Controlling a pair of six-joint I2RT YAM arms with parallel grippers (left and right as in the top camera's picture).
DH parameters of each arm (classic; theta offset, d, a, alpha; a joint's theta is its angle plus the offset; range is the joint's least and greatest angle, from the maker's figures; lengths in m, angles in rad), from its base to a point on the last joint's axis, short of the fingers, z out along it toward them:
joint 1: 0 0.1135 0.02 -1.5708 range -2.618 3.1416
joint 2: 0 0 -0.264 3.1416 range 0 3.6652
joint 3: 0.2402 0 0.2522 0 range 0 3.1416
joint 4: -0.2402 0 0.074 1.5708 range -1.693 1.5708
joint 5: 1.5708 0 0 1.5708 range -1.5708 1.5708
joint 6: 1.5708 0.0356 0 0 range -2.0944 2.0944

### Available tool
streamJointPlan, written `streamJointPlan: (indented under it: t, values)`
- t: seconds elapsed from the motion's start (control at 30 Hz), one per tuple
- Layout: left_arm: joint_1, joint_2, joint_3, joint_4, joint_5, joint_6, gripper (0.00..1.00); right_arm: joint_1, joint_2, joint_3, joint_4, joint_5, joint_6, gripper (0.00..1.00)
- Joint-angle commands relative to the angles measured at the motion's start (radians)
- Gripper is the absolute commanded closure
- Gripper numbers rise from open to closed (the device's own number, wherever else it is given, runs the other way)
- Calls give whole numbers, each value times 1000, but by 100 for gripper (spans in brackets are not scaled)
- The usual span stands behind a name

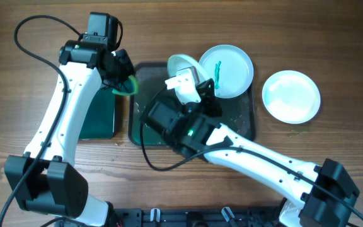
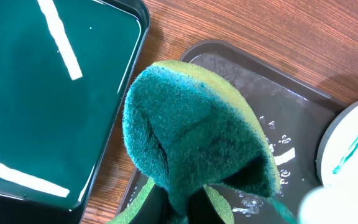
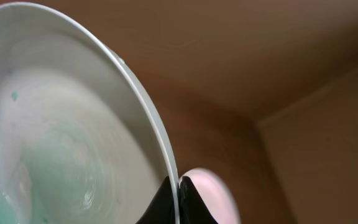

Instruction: Clean dirty plates on tray and stack at the side

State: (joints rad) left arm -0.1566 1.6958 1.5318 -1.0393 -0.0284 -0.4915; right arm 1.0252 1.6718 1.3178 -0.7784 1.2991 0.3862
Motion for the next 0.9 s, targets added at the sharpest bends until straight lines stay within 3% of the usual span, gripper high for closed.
streamJointPlan:
  t: [0.0, 0.27, 0.43, 0.63, 0.87]
  values:
    - [2, 3, 7, 6, -10, 16, 96, 29, -21, 19, 13, 221, -45, 96]
    - [2, 3, 7, 6, -10, 16, 96, 29, -21, 19, 26, 202, -46, 96]
    - [2, 3, 7, 6, -10, 16, 96, 12, -21, 16, 22, -18, -45, 96]
    - [2, 3, 7, 5, -10, 16, 96, -124, -21, 16, 3, -606, -37, 96]
    - [2, 3, 7, 6, -10, 16, 96, -539, -21, 16, 51, -1381, -20, 96]
